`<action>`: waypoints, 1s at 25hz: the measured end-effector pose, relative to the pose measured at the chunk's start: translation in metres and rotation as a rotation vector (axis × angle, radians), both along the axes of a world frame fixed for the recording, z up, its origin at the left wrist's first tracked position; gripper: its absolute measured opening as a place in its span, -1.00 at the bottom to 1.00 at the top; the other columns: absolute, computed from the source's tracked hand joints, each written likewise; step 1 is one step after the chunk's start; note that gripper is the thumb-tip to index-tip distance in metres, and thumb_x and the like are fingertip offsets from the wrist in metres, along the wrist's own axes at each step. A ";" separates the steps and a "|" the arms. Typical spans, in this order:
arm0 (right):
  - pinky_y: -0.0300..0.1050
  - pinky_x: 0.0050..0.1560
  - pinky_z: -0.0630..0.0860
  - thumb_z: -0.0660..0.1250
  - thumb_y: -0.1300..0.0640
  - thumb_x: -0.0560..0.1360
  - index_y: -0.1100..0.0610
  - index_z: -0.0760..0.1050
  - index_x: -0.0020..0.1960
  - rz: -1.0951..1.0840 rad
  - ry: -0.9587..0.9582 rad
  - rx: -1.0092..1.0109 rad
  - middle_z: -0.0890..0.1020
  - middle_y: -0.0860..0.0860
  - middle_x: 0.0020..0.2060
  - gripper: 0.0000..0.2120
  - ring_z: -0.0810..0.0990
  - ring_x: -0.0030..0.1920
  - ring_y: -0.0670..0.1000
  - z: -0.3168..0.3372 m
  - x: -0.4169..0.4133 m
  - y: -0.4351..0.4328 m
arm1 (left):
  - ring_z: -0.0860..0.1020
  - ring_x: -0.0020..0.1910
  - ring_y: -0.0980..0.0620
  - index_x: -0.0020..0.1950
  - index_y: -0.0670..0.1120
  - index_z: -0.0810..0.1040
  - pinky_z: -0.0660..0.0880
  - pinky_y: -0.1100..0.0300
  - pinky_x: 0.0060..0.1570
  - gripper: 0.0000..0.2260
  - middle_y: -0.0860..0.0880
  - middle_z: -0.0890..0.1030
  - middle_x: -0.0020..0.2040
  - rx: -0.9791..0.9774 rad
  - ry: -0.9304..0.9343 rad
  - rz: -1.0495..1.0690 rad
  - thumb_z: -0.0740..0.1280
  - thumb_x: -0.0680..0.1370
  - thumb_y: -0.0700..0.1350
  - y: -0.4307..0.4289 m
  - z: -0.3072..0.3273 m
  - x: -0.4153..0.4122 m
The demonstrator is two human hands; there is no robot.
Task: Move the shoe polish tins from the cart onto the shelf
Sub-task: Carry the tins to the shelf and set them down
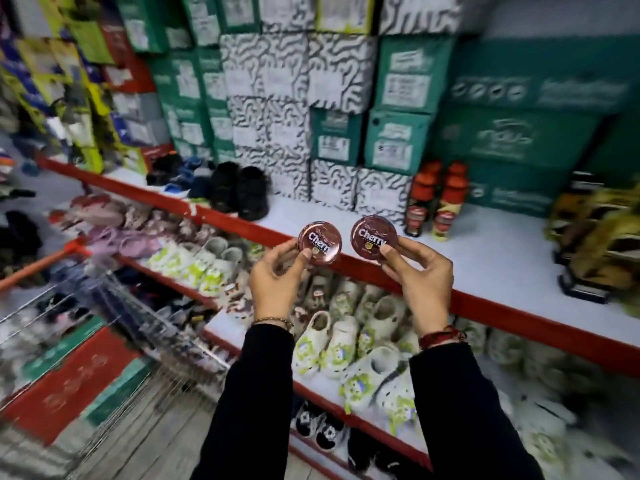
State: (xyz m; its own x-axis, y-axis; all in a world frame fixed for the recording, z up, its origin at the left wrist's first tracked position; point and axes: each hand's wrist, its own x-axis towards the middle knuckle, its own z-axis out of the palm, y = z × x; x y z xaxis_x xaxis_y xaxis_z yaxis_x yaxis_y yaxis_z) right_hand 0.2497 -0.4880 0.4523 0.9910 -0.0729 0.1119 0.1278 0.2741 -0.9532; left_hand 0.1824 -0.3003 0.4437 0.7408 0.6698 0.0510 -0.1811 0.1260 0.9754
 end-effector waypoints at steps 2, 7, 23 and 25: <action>-0.18 -0.11 0.69 0.55 0.26 0.41 0.26 0.66 0.14 -0.104 -0.008 0.006 0.72 0.17 0.06 -0.69 0.75 0.00 0.19 0.005 0.011 -0.039 | 0.61 -0.03 -0.07 0.22 -0.22 0.62 0.62 0.12 0.00 -0.71 -0.21 0.68 0.04 -0.009 -0.016 -0.112 0.46 0.50 -0.26 -0.032 0.010 0.027; -0.07 0.00 0.68 0.56 0.21 0.40 0.27 0.66 0.13 -0.294 -0.004 -0.074 0.73 0.19 0.05 -0.67 0.75 0.03 0.21 0.004 0.032 -0.125 | 0.66 -0.23 -0.03 0.11 -0.16 0.66 0.65 0.19 -0.11 -0.79 -0.14 0.69 -0.07 0.094 0.020 -0.331 0.50 0.48 -0.21 -0.104 0.022 0.083; 0.15 -0.08 0.71 0.58 0.14 0.37 0.24 0.66 -0.26 -0.508 0.357 -0.595 0.74 0.20 -0.36 -0.82 0.78 -0.30 0.17 -0.003 0.083 -0.173 | 0.70 0.06 -0.18 0.07 -0.23 0.68 0.61 0.00 0.14 -0.64 -0.20 0.74 0.03 0.805 0.539 -0.423 0.46 0.48 0.06 -0.181 0.018 0.167; 0.12 -0.01 0.70 0.56 0.09 0.39 0.27 0.71 -0.16 -0.510 0.359 -0.732 0.75 0.20 -0.32 -0.78 0.78 -0.20 0.17 0.000 0.084 -0.171 | 0.68 0.09 -0.20 0.11 -0.23 0.66 0.61 0.02 0.13 -0.61 -0.20 0.72 0.08 0.880 0.556 -0.403 0.45 0.49 0.07 -0.184 0.019 0.166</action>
